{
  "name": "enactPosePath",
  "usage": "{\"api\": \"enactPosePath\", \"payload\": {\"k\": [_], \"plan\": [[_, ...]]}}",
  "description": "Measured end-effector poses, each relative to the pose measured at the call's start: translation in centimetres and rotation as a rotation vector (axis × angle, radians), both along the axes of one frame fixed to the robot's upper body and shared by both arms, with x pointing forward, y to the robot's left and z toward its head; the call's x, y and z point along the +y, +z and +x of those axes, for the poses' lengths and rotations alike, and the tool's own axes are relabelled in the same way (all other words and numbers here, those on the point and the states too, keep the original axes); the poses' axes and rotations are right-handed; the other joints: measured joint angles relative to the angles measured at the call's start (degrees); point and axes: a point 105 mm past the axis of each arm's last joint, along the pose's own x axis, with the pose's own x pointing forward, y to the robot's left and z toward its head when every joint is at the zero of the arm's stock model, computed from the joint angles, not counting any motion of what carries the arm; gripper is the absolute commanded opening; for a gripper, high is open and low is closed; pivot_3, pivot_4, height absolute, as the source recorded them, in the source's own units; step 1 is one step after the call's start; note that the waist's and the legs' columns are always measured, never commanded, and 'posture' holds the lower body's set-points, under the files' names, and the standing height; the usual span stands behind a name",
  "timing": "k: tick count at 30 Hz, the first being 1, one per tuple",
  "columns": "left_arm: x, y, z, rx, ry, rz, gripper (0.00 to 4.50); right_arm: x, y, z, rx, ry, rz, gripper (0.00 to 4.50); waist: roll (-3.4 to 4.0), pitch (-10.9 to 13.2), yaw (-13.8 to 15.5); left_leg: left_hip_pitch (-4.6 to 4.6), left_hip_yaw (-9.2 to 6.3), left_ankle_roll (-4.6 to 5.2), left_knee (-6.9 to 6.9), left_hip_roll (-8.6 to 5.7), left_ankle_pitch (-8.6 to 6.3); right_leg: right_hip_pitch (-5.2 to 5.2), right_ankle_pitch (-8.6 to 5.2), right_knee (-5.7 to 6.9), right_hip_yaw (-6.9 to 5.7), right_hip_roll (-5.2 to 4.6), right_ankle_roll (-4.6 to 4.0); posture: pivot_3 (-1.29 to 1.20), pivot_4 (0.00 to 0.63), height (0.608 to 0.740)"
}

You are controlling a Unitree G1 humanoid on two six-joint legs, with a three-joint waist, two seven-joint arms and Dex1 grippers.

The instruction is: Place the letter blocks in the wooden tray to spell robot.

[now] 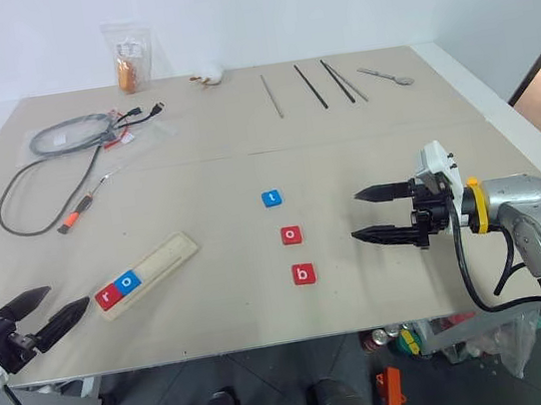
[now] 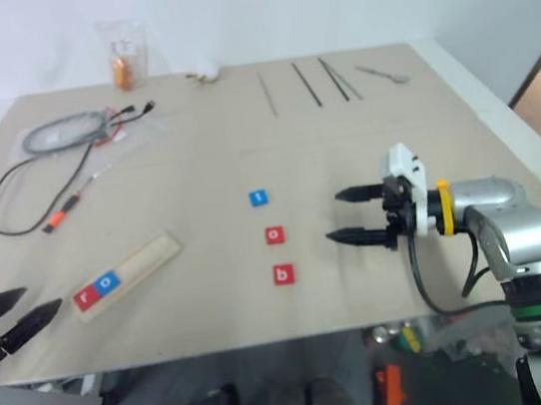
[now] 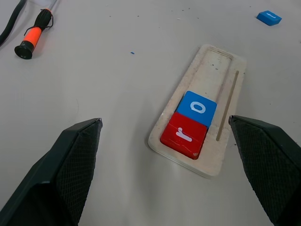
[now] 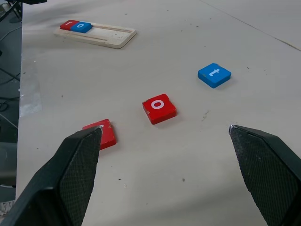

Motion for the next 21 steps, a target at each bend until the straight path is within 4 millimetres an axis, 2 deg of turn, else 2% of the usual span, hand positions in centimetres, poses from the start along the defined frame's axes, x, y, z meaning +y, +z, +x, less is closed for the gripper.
{"api": "enactPosePath", "payload": {"k": [3, 10, 15, 21], "plan": [[-0.1, -0.1, -0.2, 0.008, -0.014, -0.001, 4.5, 0.1, 0.1, 0.2, -0.003, 0.001, -0.007, 4.46, 0.0, 0.0, 0.0, 0.0, 0.0, 0.0, 0.0, 0.01, 0.0, -0.01, 0.02, 0.0, 0.0, 0.02, 0.0, 0.0, 0.15, 0.74], [-0.9, 0.6, -1.1, 0.066, -0.195, -0.028, 4.5, 0.5, 0.9, 0.6, -0.024, 0.042, -0.044, 4.46, 0.0, 0.0, -0.2, 0.01, 0.01, 0.0, 0.0, 0.01, 0.0, -0.05, 0.04, 0.01, 0.0, 0.02, -0.01, 0.0, 0.15, 0.74], [-2.2, 0.7, -1.1, 0.145, -0.37, 0.045, 4.5, 2.5, 1.5, -0.4, -0.053, 0.169, -0.09, 4.46, 0.01, 0.0, -0.2, 0.01, 0.02, 0.0, 0.0, 0.03, 0.0, -0.07, 0.05, 0.03, -0.01, 0.03, -0.03, 0.0, 0.15, 0.74], [-2.9, -0.2, 1.1, 0.2, -0.428, 0.142, 4.5, 5.3, 1.9, -1.0, -0.085, 0.304, -0.098, 4.46, 0.0, 0.0, -0.2, 0.01, 0.03, 0.0, 0.01, 0.05, 0.0, -0.06, 0.06, 0.04, -0.01, 0.04, -0.03, 0.0, 0.15, 0.74]]}}
